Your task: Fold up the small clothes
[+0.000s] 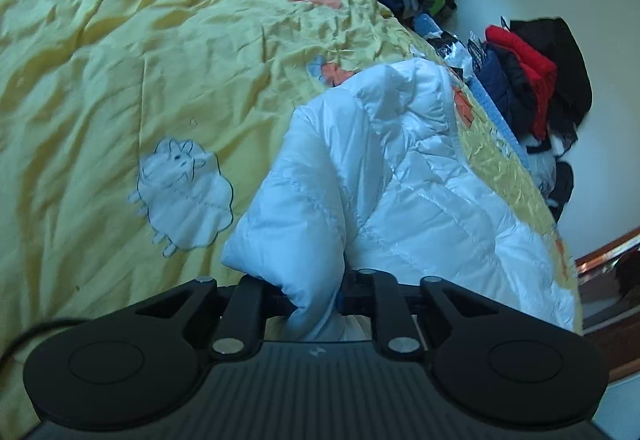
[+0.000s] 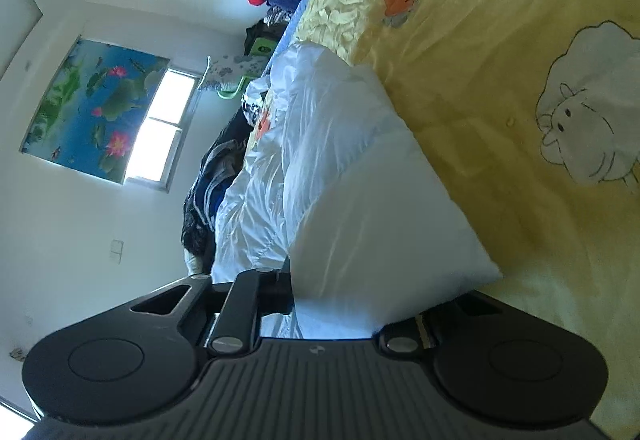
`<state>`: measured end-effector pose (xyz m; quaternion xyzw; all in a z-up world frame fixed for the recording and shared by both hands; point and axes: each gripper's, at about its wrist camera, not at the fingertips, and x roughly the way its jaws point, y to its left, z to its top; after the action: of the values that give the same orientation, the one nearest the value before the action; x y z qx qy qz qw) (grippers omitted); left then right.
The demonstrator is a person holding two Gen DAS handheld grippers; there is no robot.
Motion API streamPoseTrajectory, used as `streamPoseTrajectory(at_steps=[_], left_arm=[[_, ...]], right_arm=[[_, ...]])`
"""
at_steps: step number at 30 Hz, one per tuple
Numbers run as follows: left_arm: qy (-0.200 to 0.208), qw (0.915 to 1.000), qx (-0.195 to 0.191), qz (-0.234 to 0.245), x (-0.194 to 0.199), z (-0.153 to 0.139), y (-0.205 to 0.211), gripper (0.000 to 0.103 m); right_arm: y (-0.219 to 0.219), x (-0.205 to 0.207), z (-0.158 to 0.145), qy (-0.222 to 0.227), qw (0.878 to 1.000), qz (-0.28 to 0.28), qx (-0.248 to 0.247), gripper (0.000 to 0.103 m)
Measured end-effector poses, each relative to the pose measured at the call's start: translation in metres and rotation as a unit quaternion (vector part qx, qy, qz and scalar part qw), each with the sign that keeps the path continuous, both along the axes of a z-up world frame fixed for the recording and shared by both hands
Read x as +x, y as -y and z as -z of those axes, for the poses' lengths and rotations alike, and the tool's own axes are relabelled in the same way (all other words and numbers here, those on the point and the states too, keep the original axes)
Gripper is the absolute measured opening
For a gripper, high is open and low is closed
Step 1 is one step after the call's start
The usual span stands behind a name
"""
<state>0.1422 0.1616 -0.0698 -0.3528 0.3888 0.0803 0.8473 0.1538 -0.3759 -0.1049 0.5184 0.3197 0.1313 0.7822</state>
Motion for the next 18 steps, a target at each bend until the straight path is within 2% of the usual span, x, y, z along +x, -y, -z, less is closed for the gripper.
streamPoseTrajectory(at_steps=[3,5,7,9,12,14,16,18], left_arm=[[-0.002,0.9999,-0.009,0.003,-0.005,0.000,-0.007,0.026],[0.002,0.9999,-0.015,0.000,-0.015,-0.004,-0.014,0.029],[0.008,0.9998,-0.009,-0.014,-0.031,-0.015,-0.021,0.030],[0.028,0.9992,0.009,-0.026,-0.046,-0.032,-0.026,0.030],[0.079,0.9937,0.071,-0.036,-0.062,-0.071,-0.023,0.030],[0.135,0.9803,0.140,-0.033,-0.062,-0.099,-0.011,0.030],[0.179,0.9598,0.216,0.013,-0.044,-0.115,0.018,0.030],[0.197,0.9411,0.269,0.057,-0.012,-0.115,0.051,0.031]], right_arm=[[0.004,-0.004,0.006,-0.033,0.999,0.031,0.020,0.073],[0.016,-0.018,0.006,-0.024,0.998,0.049,0.042,0.075],[0.031,-0.033,-0.003,-0.015,0.997,0.067,0.026,0.076],[0.049,-0.052,-0.022,0.009,0.994,0.103,-0.025,0.075],[0.072,-0.069,-0.071,0.072,0.976,0.162,-0.128,0.075],[0.072,-0.064,-0.102,0.120,0.964,0.162,-0.176,0.075],[0.053,-0.038,-0.128,0.156,0.956,0.111,-0.221,0.082],[0.018,0.000,-0.143,0.174,0.945,0.035,-0.273,0.090]])
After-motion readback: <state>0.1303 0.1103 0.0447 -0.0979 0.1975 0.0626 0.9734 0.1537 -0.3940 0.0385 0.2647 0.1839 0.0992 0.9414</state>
